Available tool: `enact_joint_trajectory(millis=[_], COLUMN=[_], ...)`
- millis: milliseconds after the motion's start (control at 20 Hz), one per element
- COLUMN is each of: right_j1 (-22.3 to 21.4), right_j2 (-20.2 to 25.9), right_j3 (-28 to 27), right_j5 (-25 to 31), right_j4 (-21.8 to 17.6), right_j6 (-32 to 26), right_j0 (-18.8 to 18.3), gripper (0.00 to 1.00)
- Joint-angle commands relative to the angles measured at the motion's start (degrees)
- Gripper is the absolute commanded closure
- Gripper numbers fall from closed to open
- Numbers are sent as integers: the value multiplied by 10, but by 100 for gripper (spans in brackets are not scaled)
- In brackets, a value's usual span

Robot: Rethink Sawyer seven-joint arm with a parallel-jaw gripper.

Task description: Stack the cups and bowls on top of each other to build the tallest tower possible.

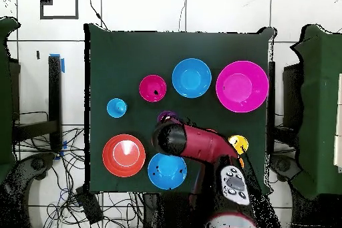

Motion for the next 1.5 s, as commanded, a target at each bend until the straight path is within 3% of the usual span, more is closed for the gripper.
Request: enact_joint_trajectory(millis=[50,300,650,1100,1500], right_j1=[-109,-154,-139,-120,-81], right_j2=[52,36,-18,-76,-105], right_j3=[59,77,88,107,162], right_j5=[147,191,224,190,77], right_j4=[-25,-29,-59,-84,-91], right_j6=[-19,-16,30,74,111], right_j0=[-13,-12,29,71,73], gripper=[100,100,100,100,100])
